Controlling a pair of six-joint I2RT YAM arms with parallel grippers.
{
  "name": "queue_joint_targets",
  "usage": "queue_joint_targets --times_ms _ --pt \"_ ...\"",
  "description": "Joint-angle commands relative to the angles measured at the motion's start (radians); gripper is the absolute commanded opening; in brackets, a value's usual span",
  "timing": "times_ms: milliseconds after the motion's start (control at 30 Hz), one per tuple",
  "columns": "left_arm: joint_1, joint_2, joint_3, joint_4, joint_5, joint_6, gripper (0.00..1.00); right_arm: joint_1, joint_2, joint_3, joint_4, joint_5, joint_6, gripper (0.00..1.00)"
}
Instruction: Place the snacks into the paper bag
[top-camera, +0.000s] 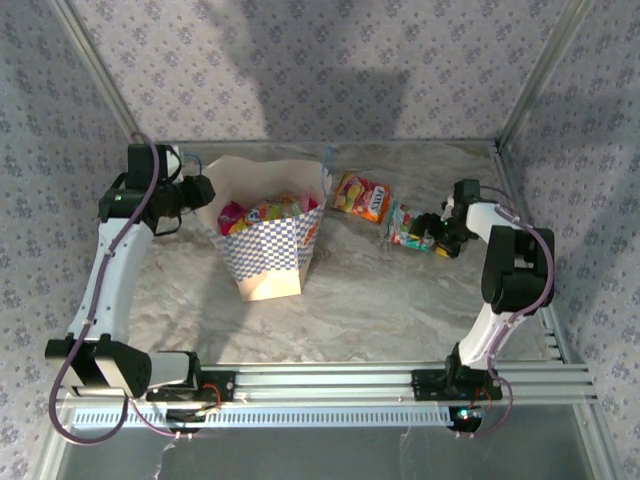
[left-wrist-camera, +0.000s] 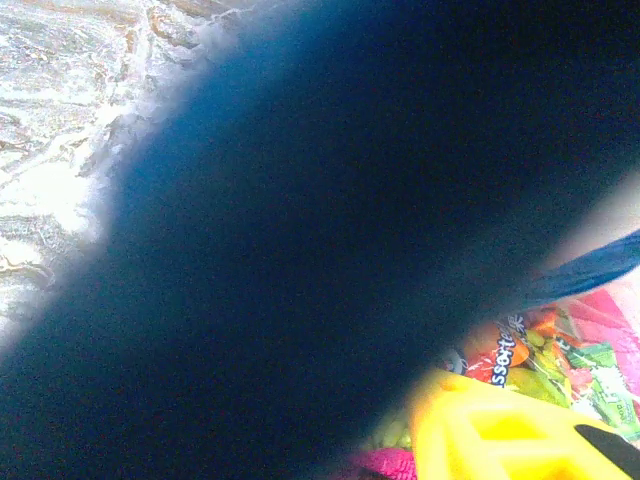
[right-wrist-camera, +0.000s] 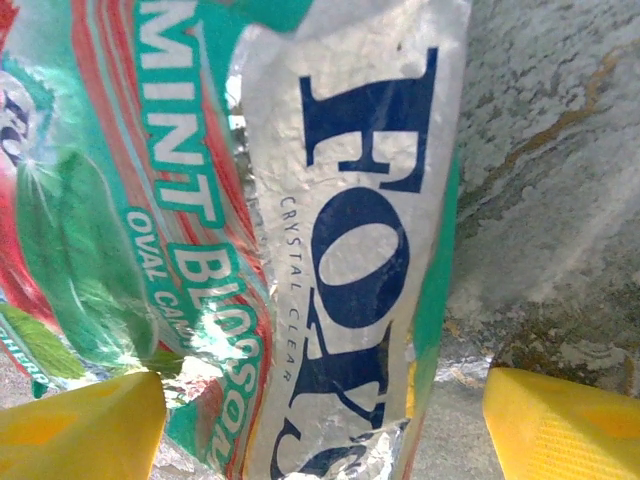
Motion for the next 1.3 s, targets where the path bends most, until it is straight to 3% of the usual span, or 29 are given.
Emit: queue_joint_targets --times_ms 0,200,467,600,733,933,1067,1267 --pt "-0.008 -0.025 -0.004 0.005 0.009 0.002 0.43 0.024 0.002 -0.009 0.054 -0.050 -0.021 0.86" --pt "-0.008 -0.025 -0.005 0.001 0.010 0.001 0.43 0.049 0.054 0.034 0.051 -0.085 -0.037 0.85" --pt "-0.008 -0.030 -0.003 -0.007 0.007 0.004 0.43 0.063 0.111 0.110 0.001 -0.040 -0.039 0.79" --pt "-0.008 -0.031 -0.002 -0.005 0.006 0.001 0.42 0.070 0.122 0.129 -0.026 -0.020 -0.065 0.67" --pt "-0.008 -0.033 0.002 -0.010 0.003 0.004 0.42 0.069 0.121 0.148 -0.057 0.002 -0.087 0.47" --pt "-0.008 -0.031 0.005 -0.006 0.005 0.000 0.43 0.070 0.085 0.155 -0.068 0.002 -0.080 0.27" --pt "-0.008 -0.032 0.007 -0.007 0.005 0.001 0.43 0.076 0.043 0.156 -0.082 0.015 -0.071 0.17" --pt "-0.007 -0.035 0.001 -0.004 0.005 0.005 0.43 0.103 -0.059 0.152 -0.108 0.025 -0.059 0.14"
